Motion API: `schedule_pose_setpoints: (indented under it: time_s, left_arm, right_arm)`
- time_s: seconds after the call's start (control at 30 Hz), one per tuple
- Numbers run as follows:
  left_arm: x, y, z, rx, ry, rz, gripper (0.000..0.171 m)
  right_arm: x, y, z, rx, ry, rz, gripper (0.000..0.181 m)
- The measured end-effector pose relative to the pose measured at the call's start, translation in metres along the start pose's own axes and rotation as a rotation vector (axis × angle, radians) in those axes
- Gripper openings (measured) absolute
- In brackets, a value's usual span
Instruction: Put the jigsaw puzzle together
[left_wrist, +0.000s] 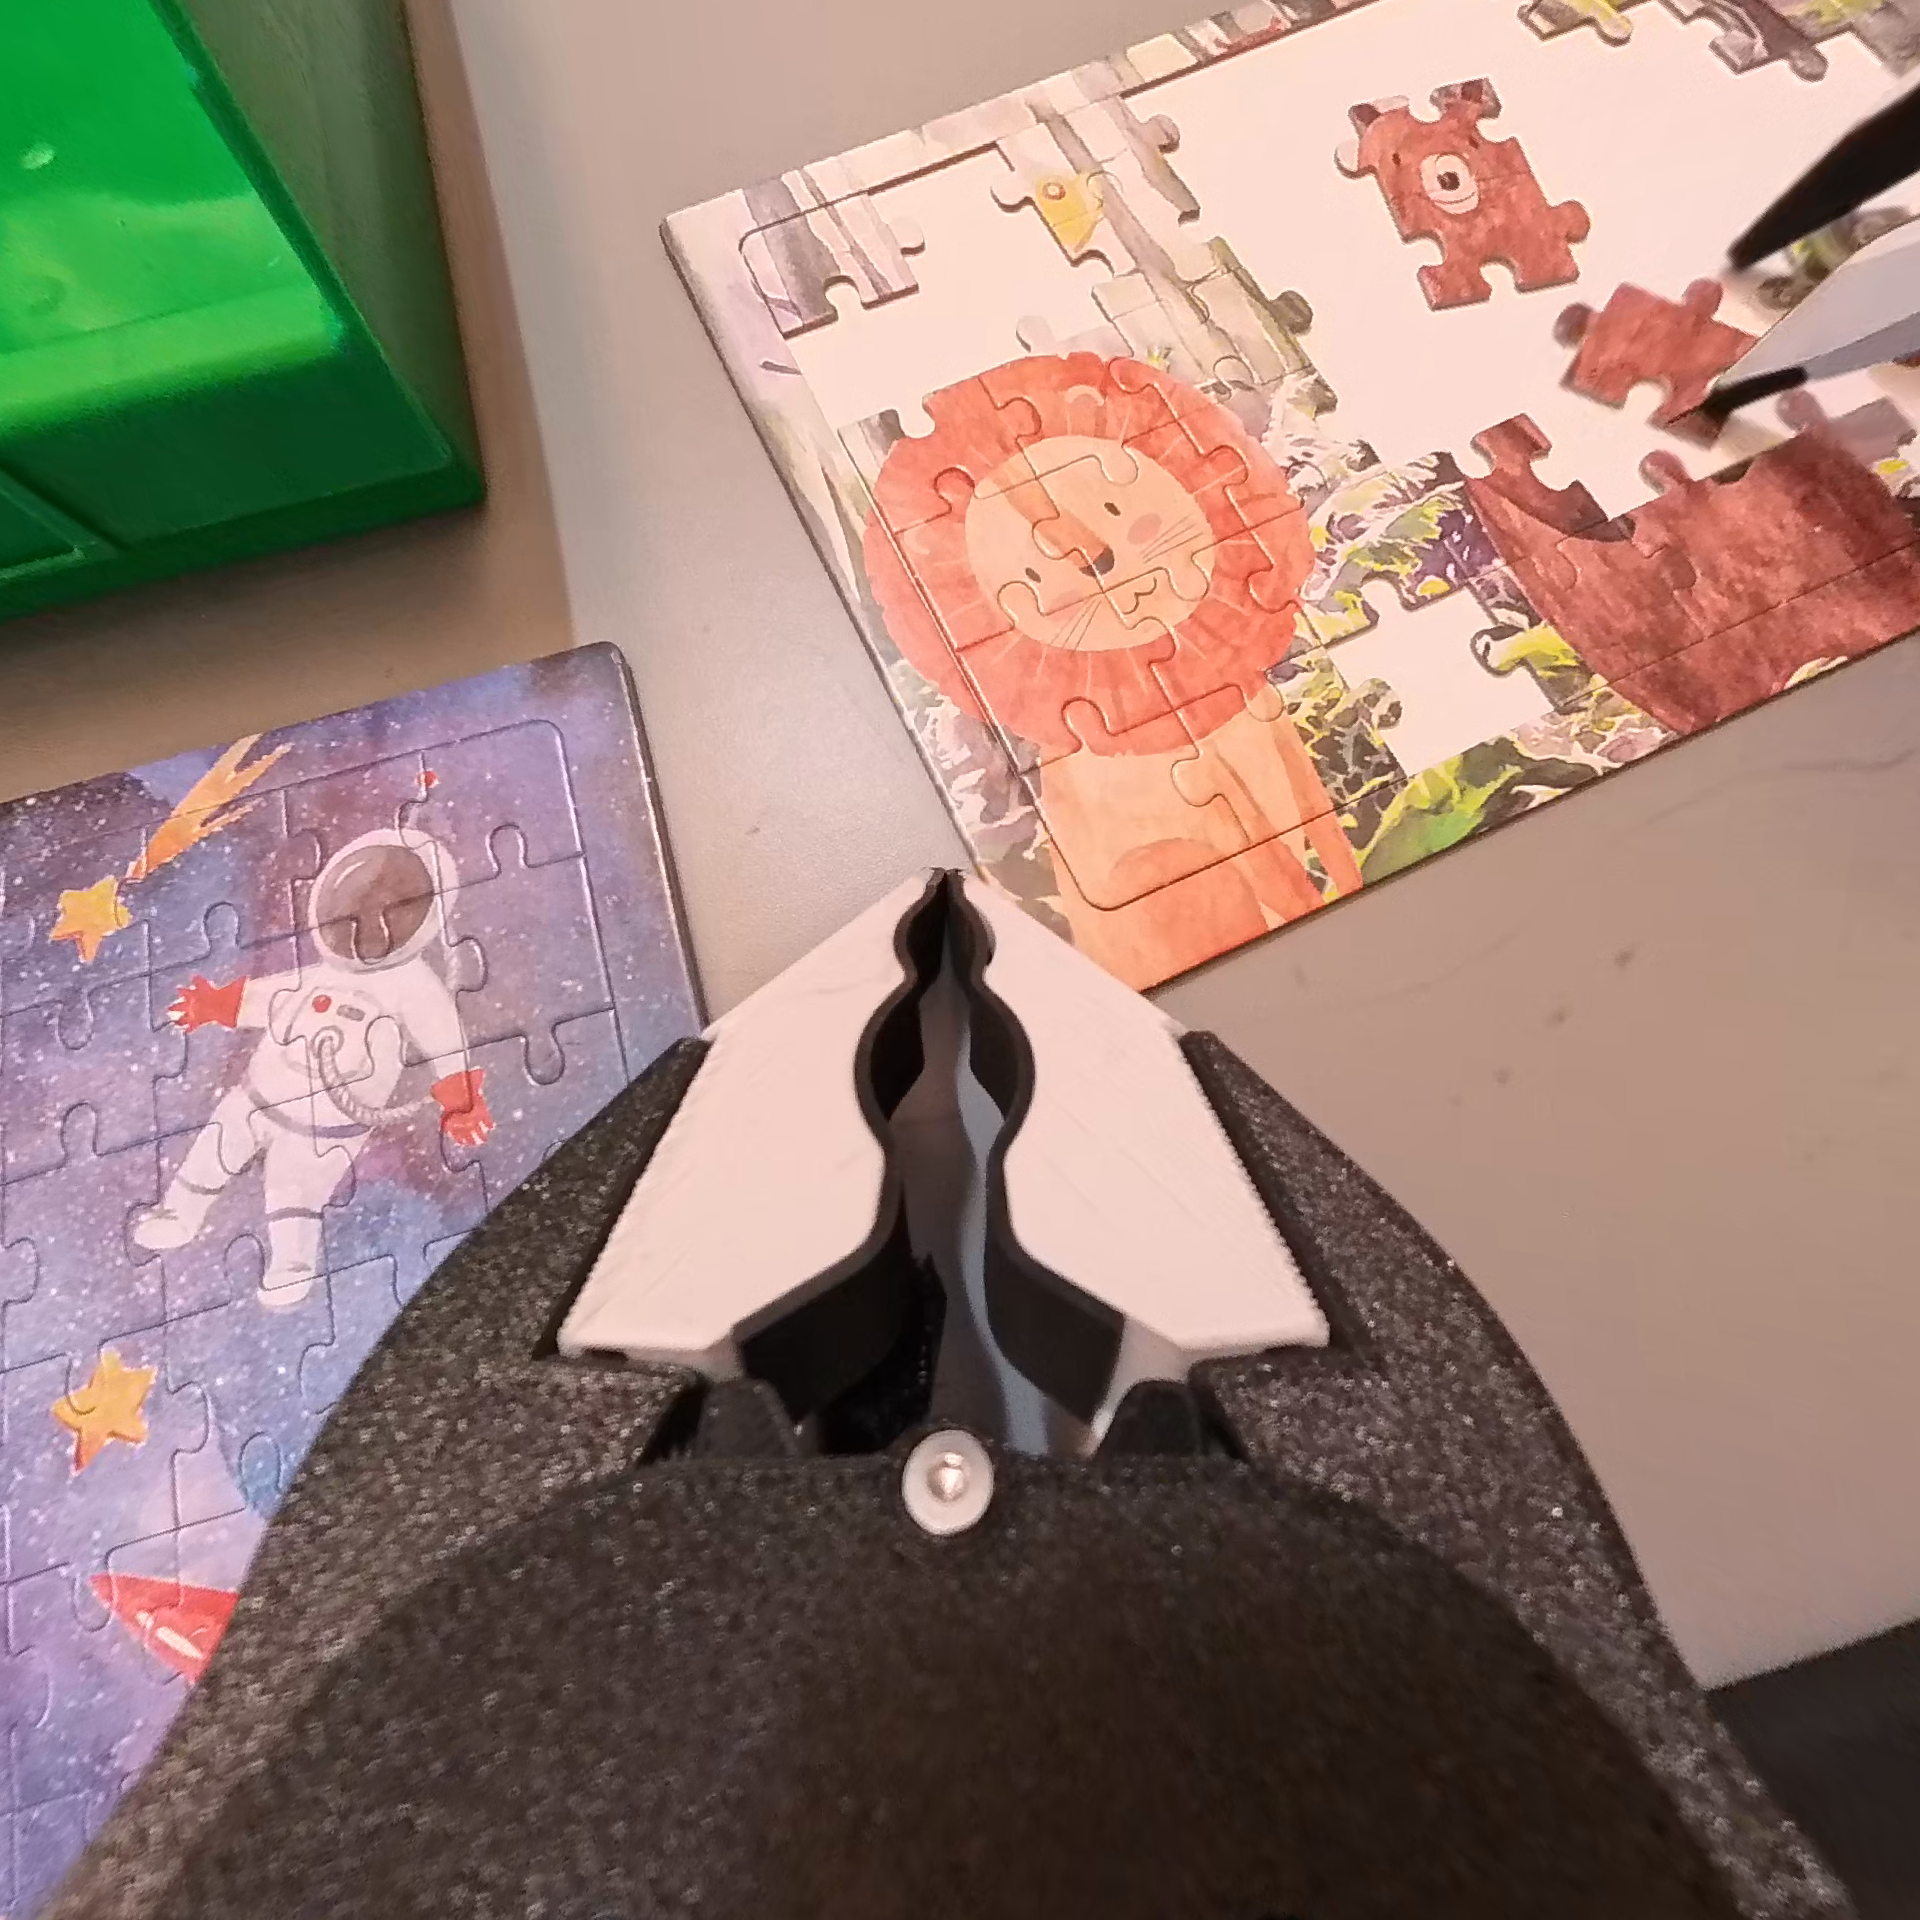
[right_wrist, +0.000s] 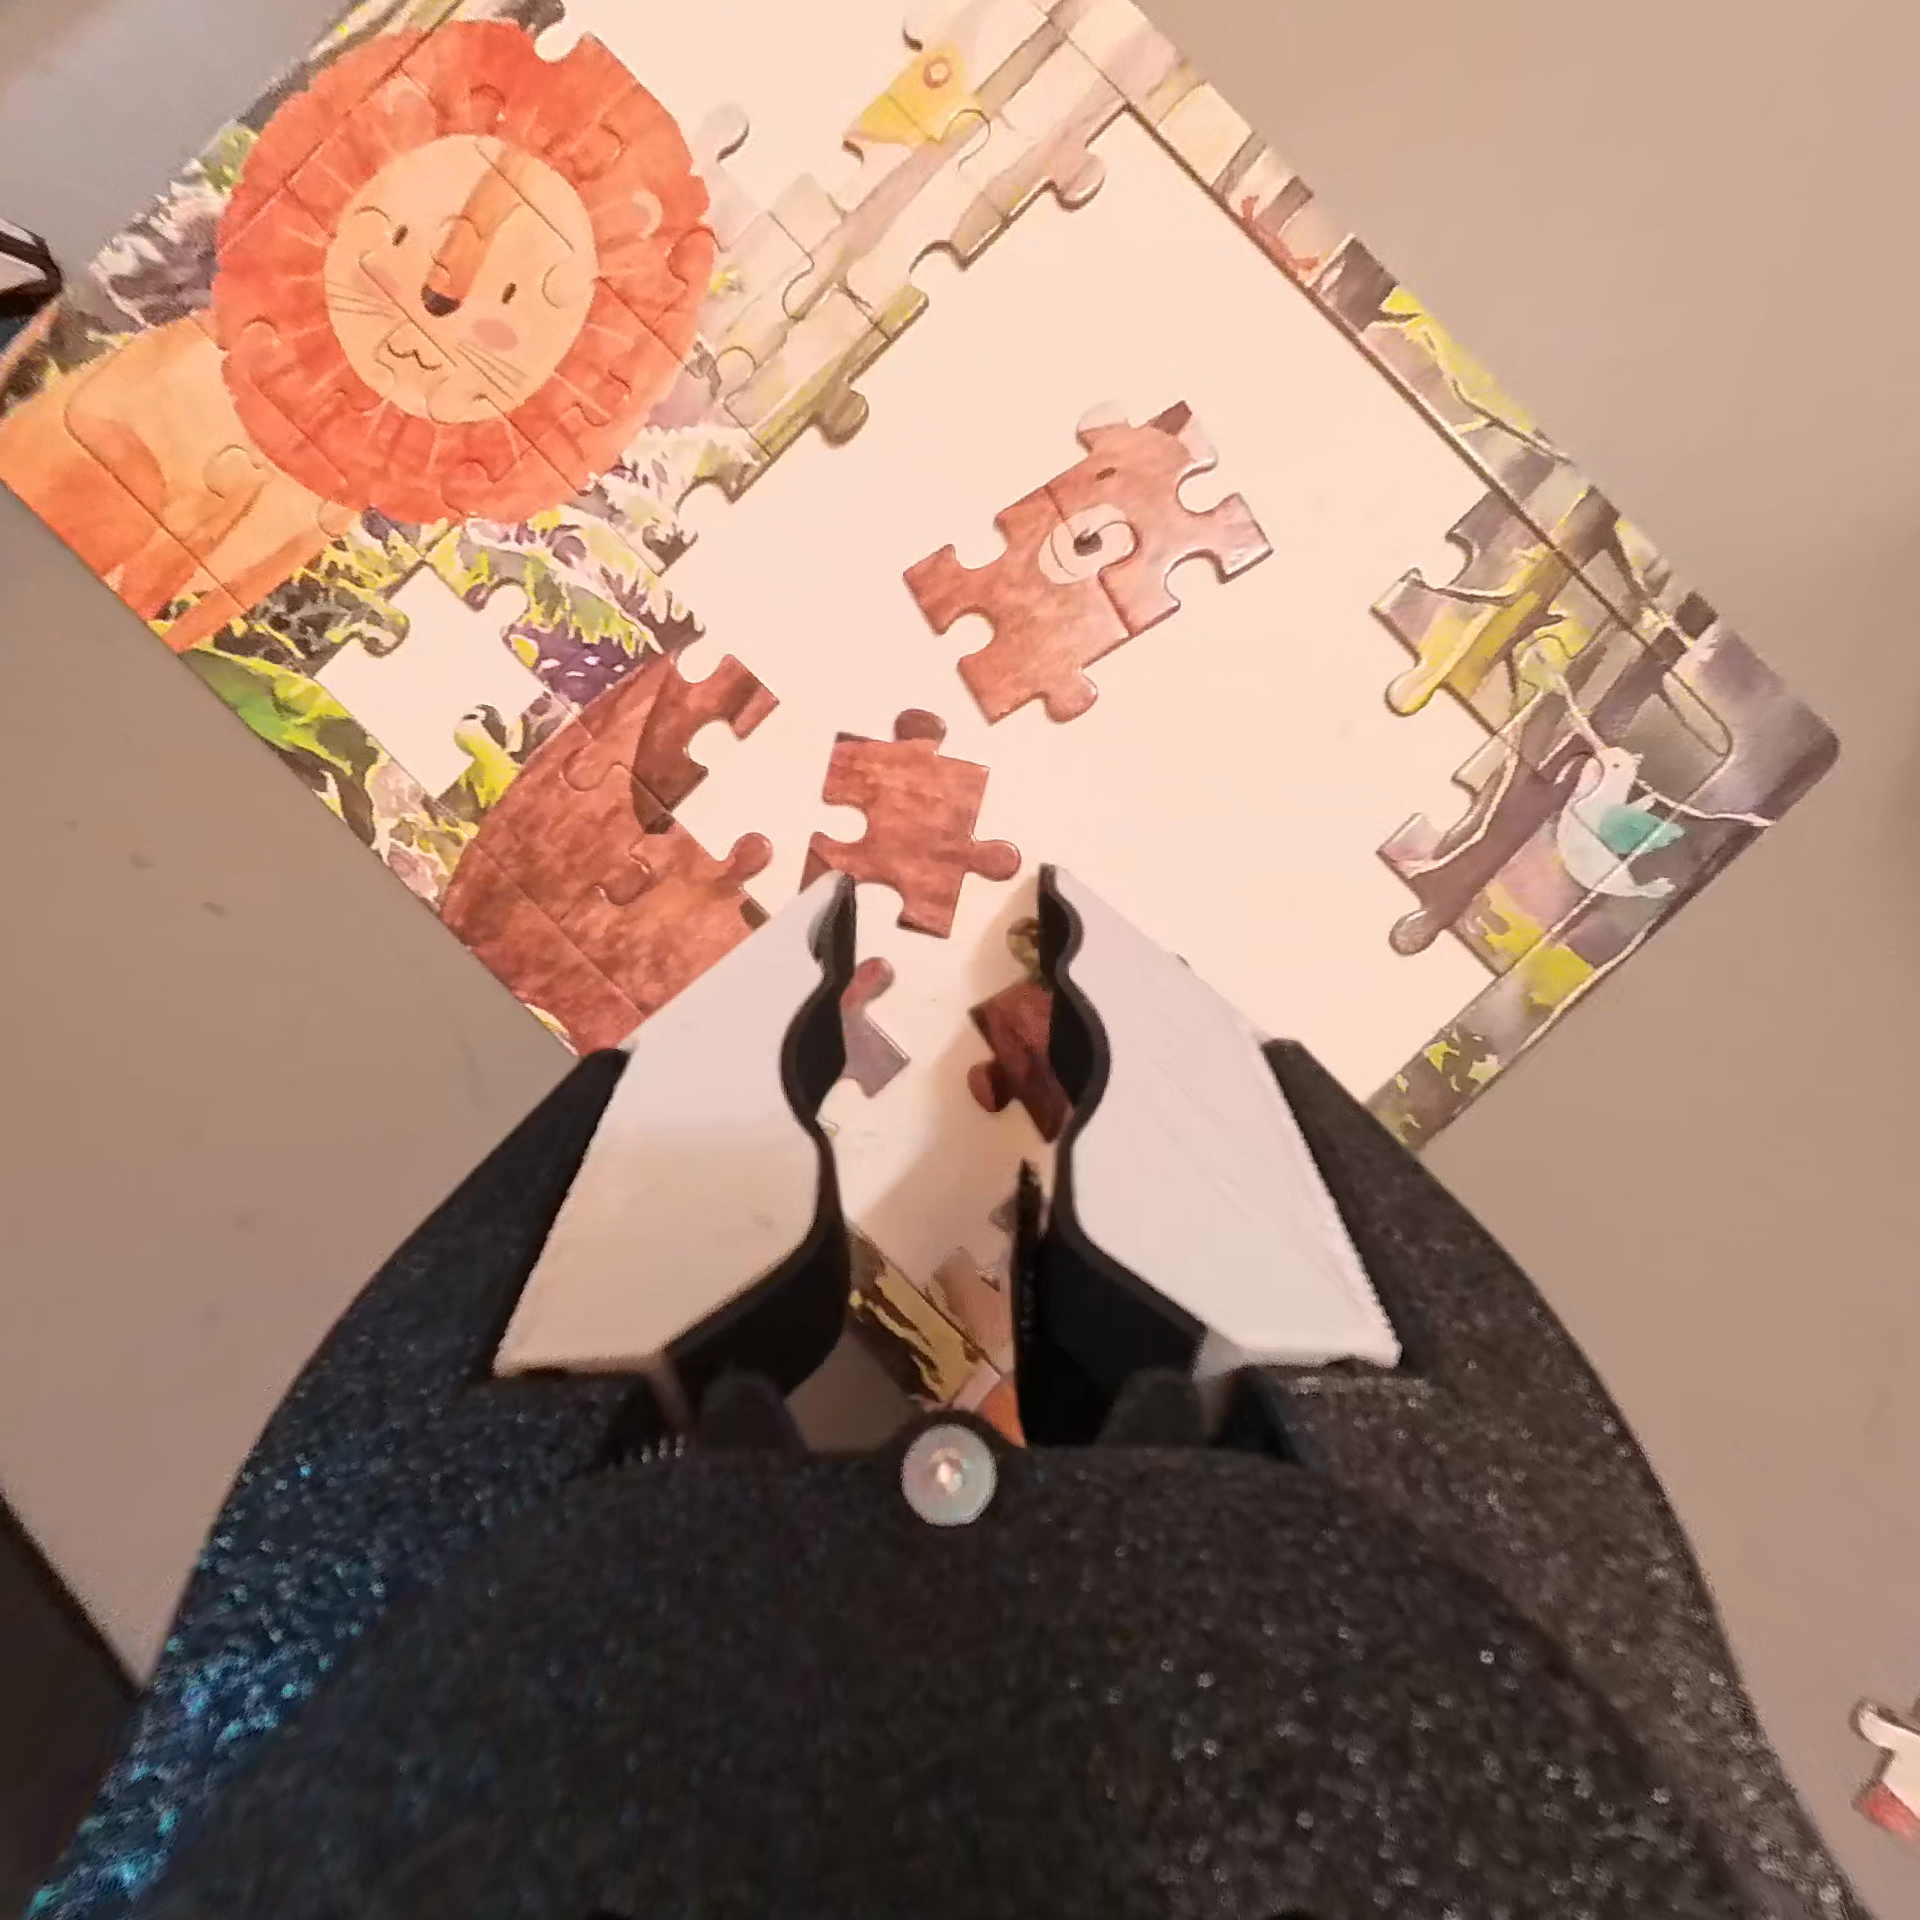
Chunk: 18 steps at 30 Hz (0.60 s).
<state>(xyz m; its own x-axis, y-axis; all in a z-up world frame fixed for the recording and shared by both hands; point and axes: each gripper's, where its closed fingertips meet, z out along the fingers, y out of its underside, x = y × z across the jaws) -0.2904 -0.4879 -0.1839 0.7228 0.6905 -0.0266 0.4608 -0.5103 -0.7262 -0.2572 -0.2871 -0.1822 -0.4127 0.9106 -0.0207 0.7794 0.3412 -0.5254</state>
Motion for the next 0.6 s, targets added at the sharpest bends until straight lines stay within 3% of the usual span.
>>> schedule_pose_setpoints:
  time_s: [0.2,0.37,0.6]
  left_arm:
    - [-0.0001,0.0001,0.0001,0.0,0.0,0.0,0.0]
    - [-0.0002,0.0,0.0001,0.0,0.0,0.0,0.0]
    - [-0.0002,0.0001,0.0002,0.0,-0.004,0.004,0.0]
  right_arm:
    - [-0.0021,-0.0057,-0.0023,0.022,0.027,-0.043,0.032]
    - [0.0007,-0.0017,0.0029,-0.007,0.029,0.044,0.051]
    - [-0.0057,-0.0037,0.004,-0.013,0.051,-0.015,0.036]
